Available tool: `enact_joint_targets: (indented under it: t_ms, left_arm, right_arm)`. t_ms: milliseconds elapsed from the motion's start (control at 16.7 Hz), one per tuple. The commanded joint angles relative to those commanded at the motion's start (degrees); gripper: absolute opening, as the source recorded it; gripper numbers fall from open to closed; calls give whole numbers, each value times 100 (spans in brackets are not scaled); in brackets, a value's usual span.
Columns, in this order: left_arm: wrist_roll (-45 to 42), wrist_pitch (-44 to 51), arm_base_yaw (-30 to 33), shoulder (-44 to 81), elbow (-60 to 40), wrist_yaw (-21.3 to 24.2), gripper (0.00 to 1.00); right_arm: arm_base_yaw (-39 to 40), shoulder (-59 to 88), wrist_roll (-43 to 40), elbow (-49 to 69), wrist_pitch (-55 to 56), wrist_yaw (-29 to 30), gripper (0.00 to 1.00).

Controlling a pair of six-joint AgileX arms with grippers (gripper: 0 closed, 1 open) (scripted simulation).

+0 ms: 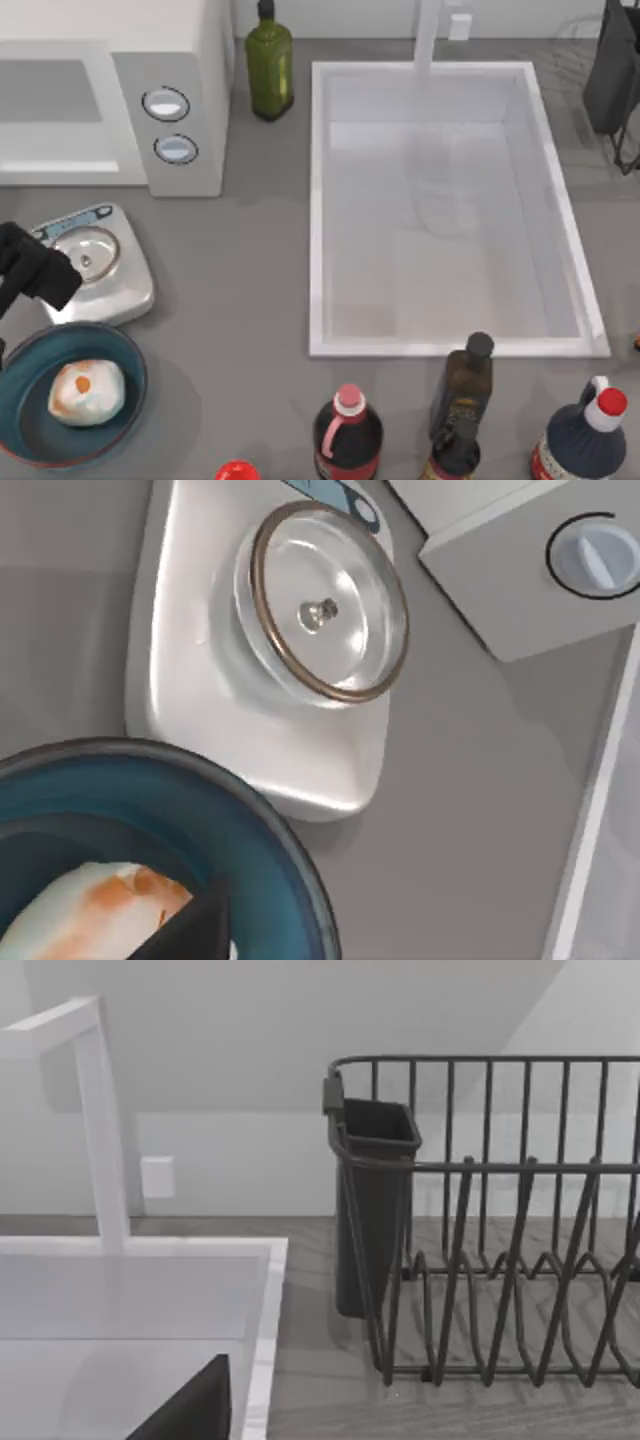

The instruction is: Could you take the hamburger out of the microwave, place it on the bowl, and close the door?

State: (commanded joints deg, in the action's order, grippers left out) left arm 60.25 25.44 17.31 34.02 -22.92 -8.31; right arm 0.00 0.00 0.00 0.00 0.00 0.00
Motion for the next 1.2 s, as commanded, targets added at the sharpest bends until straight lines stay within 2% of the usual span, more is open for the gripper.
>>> enact_joint_targets:
  t_ms: [300, 600, 780, 1140, 1200]
  left_arm:
    - [-3200, -1414, -819, -1982, 1214, 542, 100]
    - [-5313, -2280, -1481, -3102, 2025, 783, 100]
    - [-5928, -2511, -1696, -3367, 2257, 827, 100]
    - [-6025, -2544, -1731, -3401, 2292, 831, 100]
    - [-6025, -2544, -1731, -3401, 2292, 831, 92]
  right_arm:
    - [0, 0, 0, 0, 0, 0, 100]
    - [0, 0, 0, 0, 0, 0, 100]
    - [0, 0, 0, 0, 0, 0, 100]
    - [0, 0, 0, 0, 0, 0, 100]
    - [0, 0, 0, 0, 0, 0, 100]
